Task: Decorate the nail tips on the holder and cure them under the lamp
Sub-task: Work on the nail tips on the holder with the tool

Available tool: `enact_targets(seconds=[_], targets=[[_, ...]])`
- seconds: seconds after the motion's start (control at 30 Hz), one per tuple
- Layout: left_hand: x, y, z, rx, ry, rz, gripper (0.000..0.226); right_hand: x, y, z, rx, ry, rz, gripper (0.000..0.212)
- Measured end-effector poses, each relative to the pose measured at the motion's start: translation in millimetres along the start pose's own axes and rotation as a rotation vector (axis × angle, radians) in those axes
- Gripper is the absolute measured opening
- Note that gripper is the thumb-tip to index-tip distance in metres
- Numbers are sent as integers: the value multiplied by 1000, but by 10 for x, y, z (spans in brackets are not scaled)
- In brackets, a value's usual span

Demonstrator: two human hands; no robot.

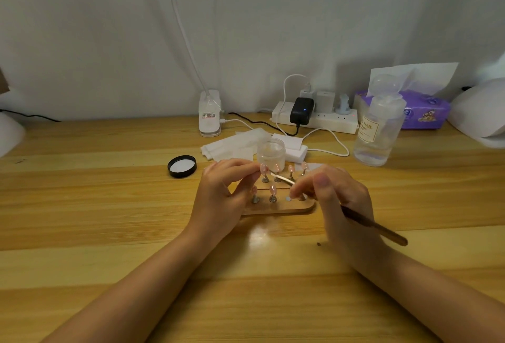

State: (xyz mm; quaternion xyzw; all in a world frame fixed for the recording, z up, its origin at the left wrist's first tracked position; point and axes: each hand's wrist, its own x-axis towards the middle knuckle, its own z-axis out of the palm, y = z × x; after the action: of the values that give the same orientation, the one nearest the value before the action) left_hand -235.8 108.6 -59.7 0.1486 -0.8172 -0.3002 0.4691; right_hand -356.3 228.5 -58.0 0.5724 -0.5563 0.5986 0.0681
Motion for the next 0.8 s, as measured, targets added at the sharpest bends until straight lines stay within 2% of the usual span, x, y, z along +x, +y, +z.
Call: enact_targets(seconds=[0.1, 0.27, 0.4, 0.5, 0.63, 0.8], targets=[[-1, 4, 0, -3, 4, 10, 29, 17, -5, 16, -54, -18, 6, 46], [4, 15, 2, -11, 1, 1, 26, -16, 12, 14, 13, -12, -9, 56], [3, 16, 4, 5, -10, -1, 24, 6, -10, -4, 4, 2, 14, 39], [0, 18, 0, 16, -18, 6, 24, 28, -1, 22, -67, -42, -10, 43], [-1, 15, -2, 27, -35, 1, 22, -5, 27, 11, 5, -39, 18, 53], [-2, 6, -1, 47, -35, -2, 21, 15, -14, 5, 2, 4, 13, 39]])
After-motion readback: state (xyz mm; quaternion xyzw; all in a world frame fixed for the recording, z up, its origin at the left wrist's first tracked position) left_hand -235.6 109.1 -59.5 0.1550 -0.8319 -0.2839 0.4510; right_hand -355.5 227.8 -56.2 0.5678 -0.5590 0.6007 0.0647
